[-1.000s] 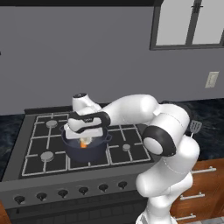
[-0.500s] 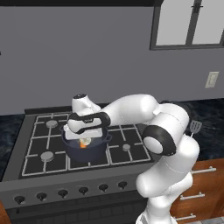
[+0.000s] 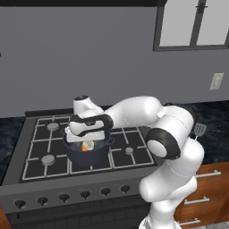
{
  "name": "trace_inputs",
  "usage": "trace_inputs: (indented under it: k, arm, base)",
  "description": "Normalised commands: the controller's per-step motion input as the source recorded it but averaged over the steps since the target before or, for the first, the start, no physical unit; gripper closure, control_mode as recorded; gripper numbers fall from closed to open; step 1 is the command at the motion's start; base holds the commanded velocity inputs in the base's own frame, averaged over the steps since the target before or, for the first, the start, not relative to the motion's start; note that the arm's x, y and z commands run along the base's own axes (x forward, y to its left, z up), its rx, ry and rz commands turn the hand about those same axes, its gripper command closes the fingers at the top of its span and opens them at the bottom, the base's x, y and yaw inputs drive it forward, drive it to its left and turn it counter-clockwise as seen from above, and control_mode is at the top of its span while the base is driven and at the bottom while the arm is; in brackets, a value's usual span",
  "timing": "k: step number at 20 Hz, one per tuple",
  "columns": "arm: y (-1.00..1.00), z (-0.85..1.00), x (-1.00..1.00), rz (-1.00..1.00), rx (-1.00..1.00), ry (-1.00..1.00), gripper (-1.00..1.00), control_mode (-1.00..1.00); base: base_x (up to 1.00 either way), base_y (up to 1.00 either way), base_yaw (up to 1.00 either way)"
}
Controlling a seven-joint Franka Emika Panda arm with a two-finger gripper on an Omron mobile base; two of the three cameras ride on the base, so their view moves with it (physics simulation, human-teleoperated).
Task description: Put the carrot and garlic in the pot. Retrieve the spatula and lightly stir the vegetables in the pot.
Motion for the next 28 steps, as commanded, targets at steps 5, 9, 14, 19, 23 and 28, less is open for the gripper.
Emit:
trace_inputs:
  k: [5,9,14,19,23,28]
  arm:
    - [0.0,0.3,-0.03,0.0,0.01,-0.05,-1.0,-1.0]
    - [0.0,0.43,-0.08,0.0,0.03,-0.05,-1.0,-1.0]
    - [-0.03,0.51,-0.15,0.0,0.02,-0.03,-1.0,-1.0]
    - [-0.36,0.41,-0.4,0.0,0.08,0.0,-1.0,-1.0]
    - [-0.55,0.21,-0.5,0.0,0.03,-0.03,-1.0,-1.0]
    - [-0.66,0.12,-0.49,0.0,0.0,-0.06,-1.0,-1.0]
  base:
    - [0.0,0.0,0.0]
    - [0.0,0.0,0.0]
    - [0.0,0.0,0.0]
    - [0.0,0.0,0.0]
    - [0.0,0.0,0.0]
    - [0.0,0.0,0.0]
